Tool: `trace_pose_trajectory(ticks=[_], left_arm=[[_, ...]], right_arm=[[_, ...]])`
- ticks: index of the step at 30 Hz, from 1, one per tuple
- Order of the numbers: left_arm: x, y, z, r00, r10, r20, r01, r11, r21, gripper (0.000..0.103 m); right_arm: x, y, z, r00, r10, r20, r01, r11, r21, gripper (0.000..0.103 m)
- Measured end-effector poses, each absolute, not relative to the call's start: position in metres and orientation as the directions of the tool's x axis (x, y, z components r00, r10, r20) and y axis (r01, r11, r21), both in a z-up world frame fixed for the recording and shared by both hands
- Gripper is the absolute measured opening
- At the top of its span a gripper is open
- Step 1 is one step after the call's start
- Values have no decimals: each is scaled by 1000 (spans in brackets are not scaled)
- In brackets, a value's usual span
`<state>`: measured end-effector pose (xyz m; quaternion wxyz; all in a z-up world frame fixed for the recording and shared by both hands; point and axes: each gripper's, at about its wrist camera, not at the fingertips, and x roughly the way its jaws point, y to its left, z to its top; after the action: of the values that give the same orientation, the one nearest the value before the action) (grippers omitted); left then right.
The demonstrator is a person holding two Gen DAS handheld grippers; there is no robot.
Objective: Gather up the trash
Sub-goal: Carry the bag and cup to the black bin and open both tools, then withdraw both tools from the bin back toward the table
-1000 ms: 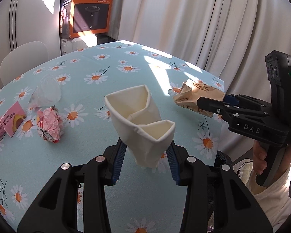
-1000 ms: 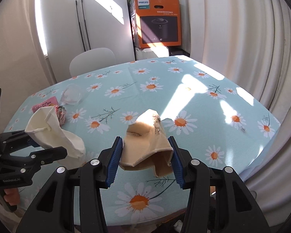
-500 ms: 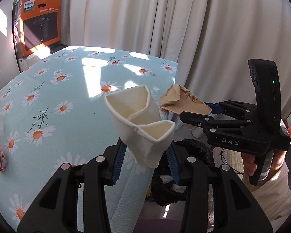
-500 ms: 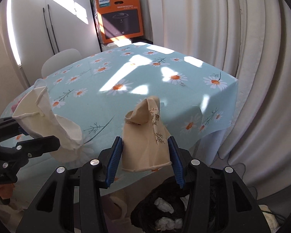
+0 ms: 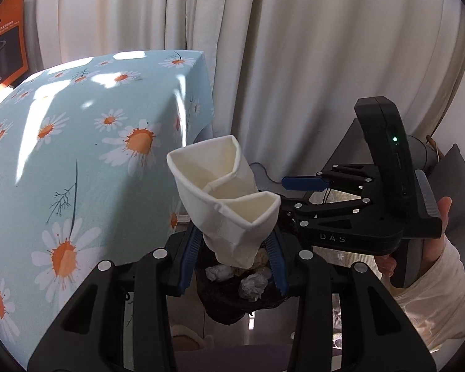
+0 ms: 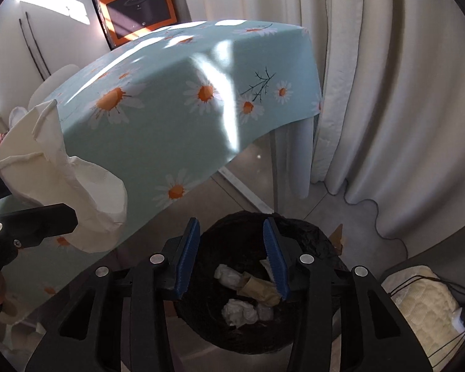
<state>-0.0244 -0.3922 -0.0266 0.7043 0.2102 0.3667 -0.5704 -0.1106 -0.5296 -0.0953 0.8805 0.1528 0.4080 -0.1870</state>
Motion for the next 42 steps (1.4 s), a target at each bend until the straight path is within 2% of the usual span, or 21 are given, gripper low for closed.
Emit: trace_pose_trajectory(ticks=[5,6,7,8,16,18,20,22,25,29,33,38,42], left_arm=[[-35,-416,-70,19,-578,-815,972,201,-120,45],[-35,-420,-78,9,-561,-828,973,197,-123,58],[-35,-424,-86,5,-544,-839,973,197,-123,78],[-36,-426,-91,7,-535,-845,973,198,-117,84],[-50,-421,-87,39,-564,-825,984,165,-67,89],[-52,-414,-82,45,-576,-816,983,170,-66,93],[-50,-412,-76,55,-590,-805,982,180,-65,95],[-51,-410,-65,64,-610,-790,980,190,-67,95],[-51,-395,-45,72,-649,-757,976,201,-80,97],[-46,-368,-12,98,-689,-718,966,240,-99,97],[-39,-341,13,192,-683,-704,950,310,-42,97],[-17,-295,43,237,-701,-673,912,398,-94,97],[6,-252,66,354,-674,-649,846,526,-84,97]], right_arm=[[-122,-552,-137,510,-234,-827,544,833,100,40],[-126,-557,-143,492,-248,-834,563,821,88,40],[-128,-562,-147,472,-261,-842,581,810,75,41],[-132,-566,-151,454,-274,-848,598,799,62,41],[-158,-589,-155,431,-313,-846,648,761,48,55],[-157,-590,-150,451,-310,-837,641,765,61,61],[-155,-587,-141,473,-312,-824,629,775,68,72],[-152,-582,-131,502,-309,-808,609,789,77,79],[-146,-574,-112,552,-279,-786,572,812,113,85],[-134,-560,-77,636,-231,-736,501,849,166,86],[-117,-531,-39,689,-236,-685,419,901,112,87],[-88,-490,-3,748,-199,-634,300,952,56,89],[-64,-460,14,782,-129,-610,205,977,56,90]])
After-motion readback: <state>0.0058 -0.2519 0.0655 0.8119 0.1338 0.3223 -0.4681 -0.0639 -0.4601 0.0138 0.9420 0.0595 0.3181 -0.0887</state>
